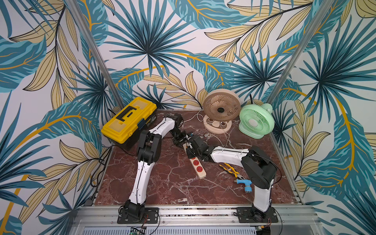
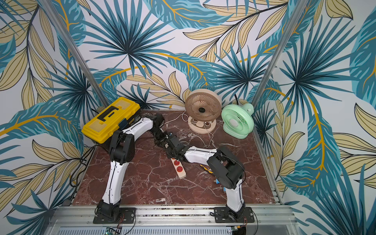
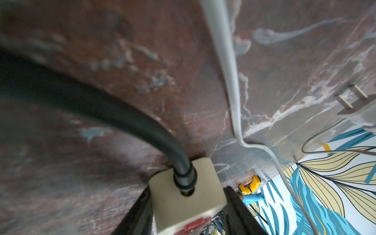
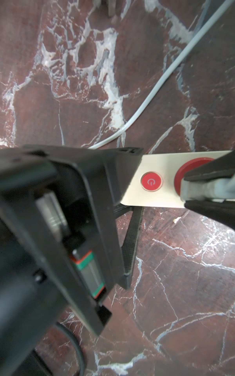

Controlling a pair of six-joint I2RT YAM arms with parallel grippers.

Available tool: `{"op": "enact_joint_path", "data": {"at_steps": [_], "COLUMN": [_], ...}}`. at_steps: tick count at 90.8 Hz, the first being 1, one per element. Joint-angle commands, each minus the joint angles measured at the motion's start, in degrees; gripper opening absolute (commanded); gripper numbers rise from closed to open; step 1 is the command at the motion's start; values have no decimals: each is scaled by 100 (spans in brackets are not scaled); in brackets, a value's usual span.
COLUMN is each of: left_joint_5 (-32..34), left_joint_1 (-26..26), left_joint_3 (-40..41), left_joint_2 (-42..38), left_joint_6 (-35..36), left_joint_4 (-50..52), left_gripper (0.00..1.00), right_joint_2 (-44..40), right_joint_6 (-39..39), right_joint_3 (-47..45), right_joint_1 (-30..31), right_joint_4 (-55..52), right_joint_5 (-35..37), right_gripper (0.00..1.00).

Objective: Unplug the desk fan from the power strip
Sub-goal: Remove the plug from the socket.

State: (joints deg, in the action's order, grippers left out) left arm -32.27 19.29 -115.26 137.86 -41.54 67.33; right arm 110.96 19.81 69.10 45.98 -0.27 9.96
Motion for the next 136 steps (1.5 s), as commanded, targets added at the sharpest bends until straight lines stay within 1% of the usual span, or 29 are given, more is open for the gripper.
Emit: {"op": "enact_joint_path", "data": {"at_steps": [1,14,24,38,50,65,78,80,87,116,126,136], "left_joint_5": [900,906,909,909,909,907,929,926,927,926,931,934], "left_joint_1": [5,5,-5,-13,-24,-40,-53,-58,-58,-57,-57,-57], "left_joint_3": [398,438,480,503,514,531,575,575,585,595,593,573], "left_joint_2": [622,615,615,600,589,583,547,548,540,508,520,522], "left_joint_6": [233,242,243,243,252,265,262,261,257,259,260,244], "left_joint_4": [-542,-554,-572,-594,-597,-593,-619,-623,-631,-631,-633,-628], "left_gripper": [0,0,0,0,0,0,0,0,0,0,0,0], "right_joint_2": [15,-9,-92,-214,-218,-294,-483,-510,-607,-612,-563,-509], "right_joint_6": [-451,-910,-1075,-1079,-871,-282,478,618,865,999,924,737], "right_joint_3": [276,411,391,277,204,9,-428,-500,-701,-734,-635,-487], "right_joint_1": [362,659,759,762,734,470,49,-111,-325,-432,-428,-340], "right_joint_4": [-250,-275,-233,-99,-30,133,536,614,778,820,762,579], "right_joint_5": [593,1005,1277,1426,1410,1078,430,328,80,-97,-253,-207], "right_gripper": [0,0,0,0,0,0,0,0,0,0,0,0]}}
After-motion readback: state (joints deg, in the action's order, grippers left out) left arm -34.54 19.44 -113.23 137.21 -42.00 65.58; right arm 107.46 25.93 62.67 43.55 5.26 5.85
